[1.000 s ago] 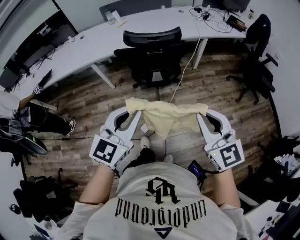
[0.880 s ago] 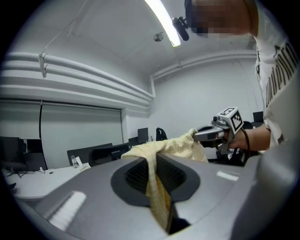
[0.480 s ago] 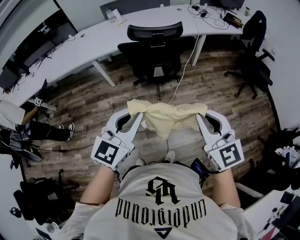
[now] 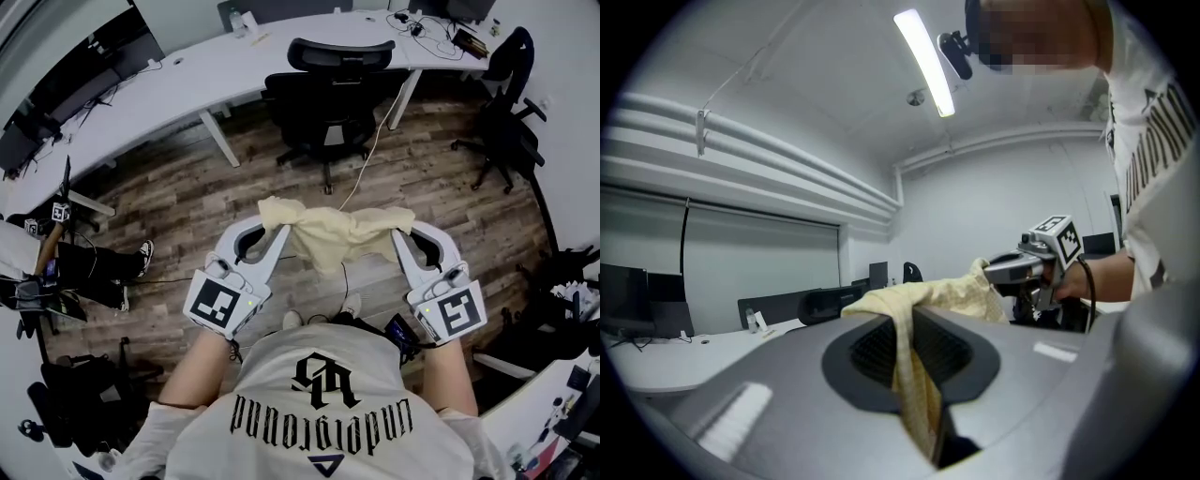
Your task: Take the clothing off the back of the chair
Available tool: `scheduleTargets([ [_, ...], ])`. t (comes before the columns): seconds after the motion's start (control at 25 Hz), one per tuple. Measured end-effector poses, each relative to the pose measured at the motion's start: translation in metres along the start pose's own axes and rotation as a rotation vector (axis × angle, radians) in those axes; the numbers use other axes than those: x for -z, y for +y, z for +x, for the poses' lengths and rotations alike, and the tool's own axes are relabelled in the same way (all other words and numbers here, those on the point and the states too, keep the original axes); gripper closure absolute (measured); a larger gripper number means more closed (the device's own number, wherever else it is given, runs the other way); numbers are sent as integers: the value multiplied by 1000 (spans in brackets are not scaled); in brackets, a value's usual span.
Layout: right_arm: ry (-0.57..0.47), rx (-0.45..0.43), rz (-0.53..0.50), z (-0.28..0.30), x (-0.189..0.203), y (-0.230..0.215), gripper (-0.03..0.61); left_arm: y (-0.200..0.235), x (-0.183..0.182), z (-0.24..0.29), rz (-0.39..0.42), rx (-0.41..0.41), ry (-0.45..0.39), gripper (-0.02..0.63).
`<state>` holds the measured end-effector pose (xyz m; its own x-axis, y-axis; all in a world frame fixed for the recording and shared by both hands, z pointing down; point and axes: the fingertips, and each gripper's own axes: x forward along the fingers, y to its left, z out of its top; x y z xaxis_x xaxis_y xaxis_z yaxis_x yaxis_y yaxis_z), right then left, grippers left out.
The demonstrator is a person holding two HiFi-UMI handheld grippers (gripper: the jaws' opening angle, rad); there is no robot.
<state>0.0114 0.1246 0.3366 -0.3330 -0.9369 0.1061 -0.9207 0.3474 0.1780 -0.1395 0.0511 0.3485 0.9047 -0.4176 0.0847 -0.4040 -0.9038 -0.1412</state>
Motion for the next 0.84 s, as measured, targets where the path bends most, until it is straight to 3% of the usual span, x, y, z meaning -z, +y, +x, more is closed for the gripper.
scheduleTargets([
  [0.4,-12,54,-17,9,-20,89,555,21,15,-82,-6,37,7,538],
  [0.84,-10,74,-27,8,-31,124,555,26,15,-115,0,61,-11,538],
])
